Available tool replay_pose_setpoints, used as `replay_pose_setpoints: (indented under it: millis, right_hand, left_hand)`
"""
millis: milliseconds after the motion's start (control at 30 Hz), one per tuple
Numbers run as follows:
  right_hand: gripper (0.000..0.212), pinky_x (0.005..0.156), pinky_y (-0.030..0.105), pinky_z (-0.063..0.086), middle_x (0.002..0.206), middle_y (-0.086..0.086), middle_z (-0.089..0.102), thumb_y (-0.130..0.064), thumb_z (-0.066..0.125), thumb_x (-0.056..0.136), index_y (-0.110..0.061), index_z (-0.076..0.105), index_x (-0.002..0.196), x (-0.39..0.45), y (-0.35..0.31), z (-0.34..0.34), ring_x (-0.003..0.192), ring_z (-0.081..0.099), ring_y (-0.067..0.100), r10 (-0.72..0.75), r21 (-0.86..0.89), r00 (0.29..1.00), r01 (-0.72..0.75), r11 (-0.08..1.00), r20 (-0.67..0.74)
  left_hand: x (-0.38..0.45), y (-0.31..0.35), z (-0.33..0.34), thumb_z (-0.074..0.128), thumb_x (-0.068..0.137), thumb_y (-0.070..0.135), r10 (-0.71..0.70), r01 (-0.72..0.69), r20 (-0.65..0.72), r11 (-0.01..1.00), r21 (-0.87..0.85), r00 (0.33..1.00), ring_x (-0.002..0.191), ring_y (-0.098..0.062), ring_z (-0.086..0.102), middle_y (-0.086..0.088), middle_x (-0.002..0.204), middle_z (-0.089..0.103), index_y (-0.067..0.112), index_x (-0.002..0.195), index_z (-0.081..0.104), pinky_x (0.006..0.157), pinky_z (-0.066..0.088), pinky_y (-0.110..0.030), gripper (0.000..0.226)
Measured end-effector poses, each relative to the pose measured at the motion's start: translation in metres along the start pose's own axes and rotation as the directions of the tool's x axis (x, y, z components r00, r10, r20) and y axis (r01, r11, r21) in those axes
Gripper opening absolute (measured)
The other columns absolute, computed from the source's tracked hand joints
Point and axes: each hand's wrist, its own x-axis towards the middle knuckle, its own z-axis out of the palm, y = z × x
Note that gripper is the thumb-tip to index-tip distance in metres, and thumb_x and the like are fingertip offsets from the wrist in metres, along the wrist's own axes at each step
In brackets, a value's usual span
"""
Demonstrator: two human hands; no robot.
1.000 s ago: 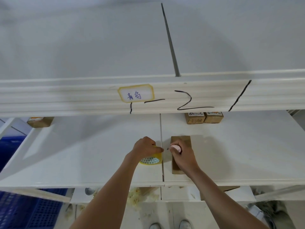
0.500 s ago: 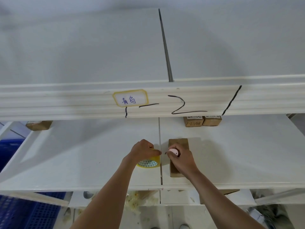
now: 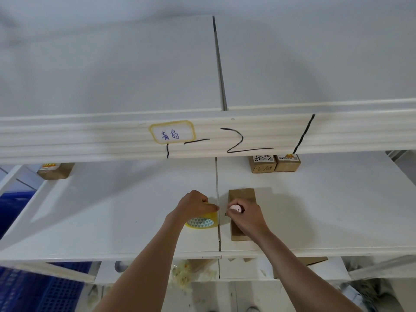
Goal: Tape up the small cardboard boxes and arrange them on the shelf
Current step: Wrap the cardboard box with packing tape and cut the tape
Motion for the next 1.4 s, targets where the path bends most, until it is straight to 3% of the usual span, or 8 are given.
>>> replay_pose_setpoints:
  millis: [533,733,833,933,1067,1267,1400]
  right_hand:
    - [0.007,0.058,0.007,0.045,0.074,-0.011,0.069,-0.019,0.073,0.078,-0.025,0.072,0.074,0.000,-0.004,-0.005,0.074,0.064,0.003,0.078,0.022,0.997,-0.079,0.997,0.021]
    - [0.013,0.068,0.022,0.047,0.078,-0.016,0.071,-0.021,0.071,0.082,-0.031,0.075,0.075,0.003,-0.003,-0.011,0.082,0.065,0.007,0.199,0.186,0.980,-0.194,0.963,-0.010]
    - [0.016,0.066,0.027,0.050,0.081,-0.005,0.070,-0.018,0.070,0.085,-0.028,0.076,0.075,0.005,-0.001,-0.013,0.080,0.063,0.018,0.272,0.320,0.962,-0.249,0.914,-0.028]
    - [0.017,0.066,0.036,0.053,0.085,0.007,0.069,-0.015,0.069,0.085,-0.024,0.076,0.072,0.008,-0.001,-0.015,0.074,0.061,0.021,0.352,0.422,0.934,-0.294,0.858,-0.063]
    - [0.016,0.055,0.025,0.053,0.083,0.005,0.069,-0.015,0.069,0.085,-0.022,0.076,0.072,0.009,-0.002,-0.014,0.063,0.063,0.016,0.354,0.413,0.933,-0.301,0.859,-0.058]
    - [0.011,0.056,0.026,0.053,0.082,0.003,0.070,-0.018,0.068,0.086,-0.019,0.076,0.078,0.011,-0.004,-0.010,0.061,0.064,0.017,0.361,0.384,0.929,-0.304,0.872,-0.085]
    - [0.012,0.060,0.030,0.054,0.077,0.000,0.071,-0.019,0.068,0.085,-0.018,0.075,0.075,0.012,-0.002,-0.009,0.066,0.065,0.018,0.367,0.388,0.925,-0.303,0.870,-0.101]
  left_hand:
    - [0.000,0.003,0.001,0.074,0.078,0.059,-0.002,0.001,0.011,0.999,0.042,1.000,0.072,-0.016,0.068,0.002,0.078,0.069,0.018,0.073,0.069,0.064,0.049,-0.026,0.042]
    - [0.003,0.003,0.002,0.071,0.080,0.064,0.004,-0.005,0.002,0.995,0.100,1.000,0.074,-0.013,0.068,0.005,0.087,0.070,0.020,0.091,0.074,0.069,0.053,-0.023,0.046]
    - [0.002,0.001,0.001,0.070,0.080,0.064,0.013,-0.013,0.008,0.994,0.107,1.000,0.078,-0.014,0.069,0.004,0.089,0.070,0.022,0.092,0.073,0.070,0.052,-0.023,0.044]
    - [0.002,0.000,0.000,0.071,0.081,0.062,0.068,-0.068,0.003,0.996,0.064,0.998,0.092,-0.017,0.068,0.005,0.106,0.069,0.030,0.102,0.071,0.077,0.053,-0.026,0.038]
    - [0.002,-0.001,-0.004,0.066,0.086,0.061,0.146,-0.147,0.096,0.989,0.007,0.985,0.097,-0.015,0.065,0.008,0.120,0.069,0.049,0.118,0.069,0.081,0.051,-0.026,0.034]
    - [0.015,0.000,-0.005,0.061,0.082,0.075,0.066,-0.083,0.155,0.991,0.105,0.986,0.086,-0.014,0.068,0.006,0.106,0.072,0.032,0.117,0.075,0.082,0.055,-0.028,0.057]
    - [0.015,0.008,-0.012,0.056,0.088,0.071,0.124,-0.168,0.244,0.971,0.171,0.962,0.082,-0.009,0.063,0.012,0.101,0.066,0.038,0.116,0.074,0.074,0.049,-0.023,0.048]
